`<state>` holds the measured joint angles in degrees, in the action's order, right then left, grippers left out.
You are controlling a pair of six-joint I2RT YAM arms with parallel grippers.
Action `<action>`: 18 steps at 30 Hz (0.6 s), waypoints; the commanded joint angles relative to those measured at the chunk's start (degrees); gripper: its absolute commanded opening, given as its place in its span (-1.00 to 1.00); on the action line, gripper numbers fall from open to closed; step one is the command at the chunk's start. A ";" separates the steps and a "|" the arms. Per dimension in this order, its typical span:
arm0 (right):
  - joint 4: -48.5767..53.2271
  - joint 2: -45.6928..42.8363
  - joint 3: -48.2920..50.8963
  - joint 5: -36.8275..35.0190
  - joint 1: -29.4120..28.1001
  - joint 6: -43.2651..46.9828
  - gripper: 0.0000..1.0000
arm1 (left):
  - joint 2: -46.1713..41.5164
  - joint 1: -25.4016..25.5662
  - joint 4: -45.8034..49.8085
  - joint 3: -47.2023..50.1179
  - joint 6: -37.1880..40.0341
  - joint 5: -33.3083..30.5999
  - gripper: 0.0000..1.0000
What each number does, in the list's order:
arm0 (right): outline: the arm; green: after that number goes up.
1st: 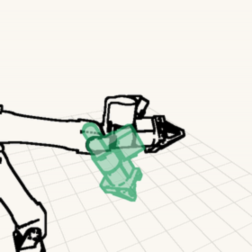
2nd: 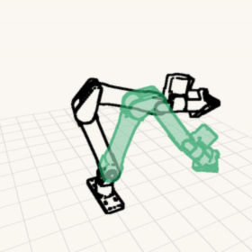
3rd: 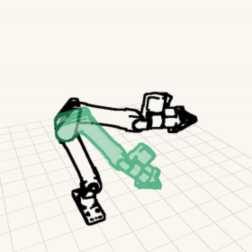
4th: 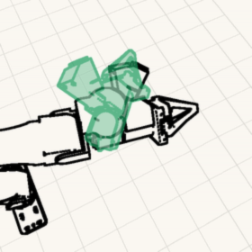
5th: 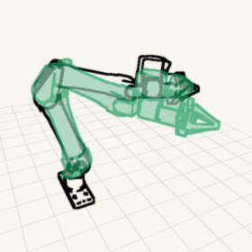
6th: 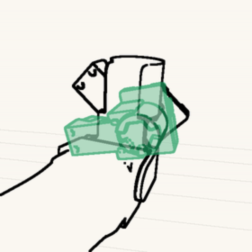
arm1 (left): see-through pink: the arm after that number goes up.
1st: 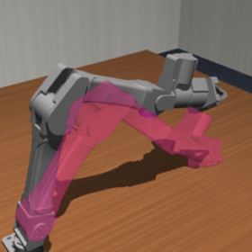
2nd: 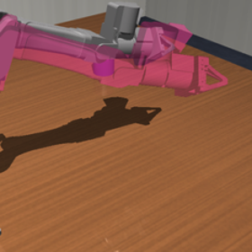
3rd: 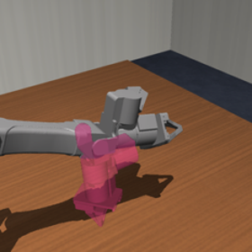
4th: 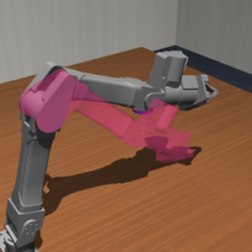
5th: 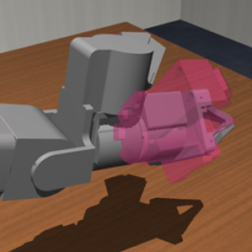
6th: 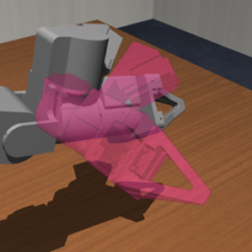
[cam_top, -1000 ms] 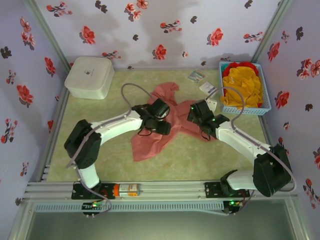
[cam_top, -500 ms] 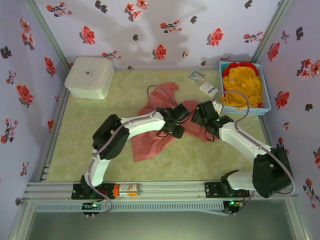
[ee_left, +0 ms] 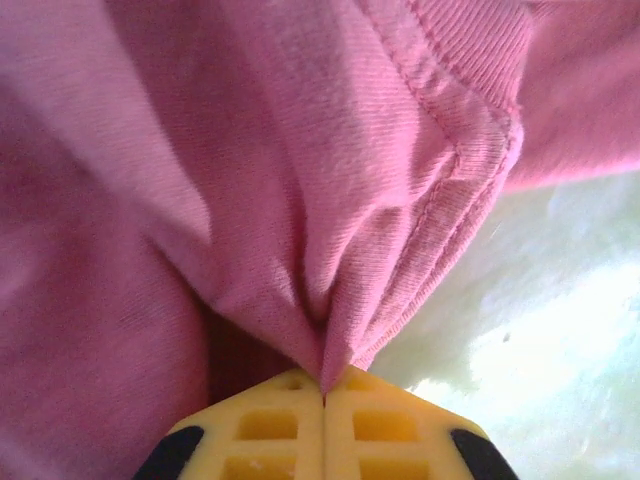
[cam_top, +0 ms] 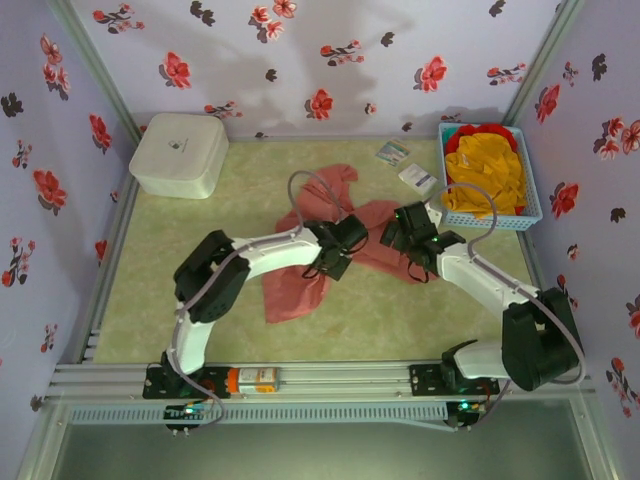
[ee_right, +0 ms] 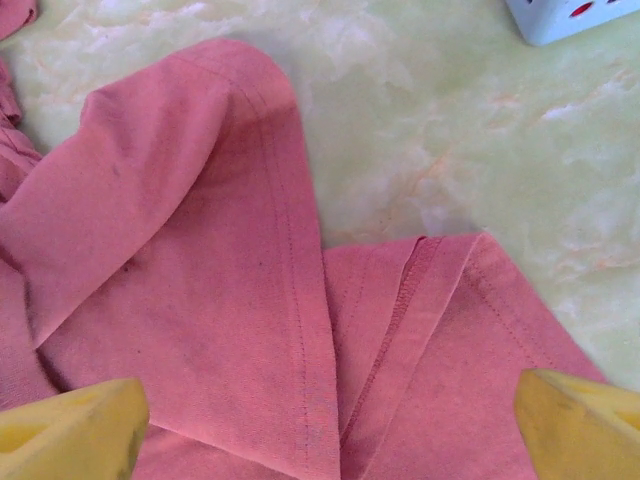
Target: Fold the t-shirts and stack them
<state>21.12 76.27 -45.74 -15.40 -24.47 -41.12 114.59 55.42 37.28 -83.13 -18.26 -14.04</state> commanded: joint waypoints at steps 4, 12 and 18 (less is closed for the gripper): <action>-1.04 3.01 0.21 1.07 0.46 0.55 0.91 | -12.80 -5.94 4.51 4.73 9.38 -2.00 -1.00; -1.82 5.74 -0.27 0.79 0.56 0.99 0.93 | -20.62 -12.72 12.14 8.74 13.16 -5.78 -1.00; -1.65 8.38 -1.80 1.58 0.65 1.47 0.94 | -23.79 -13.24 10.89 12.42 20.59 -12.26 -1.00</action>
<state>19.73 83.50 -45.76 -14.41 -24.29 -40.49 93.17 42.30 46.83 -72.18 -3.11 -21.96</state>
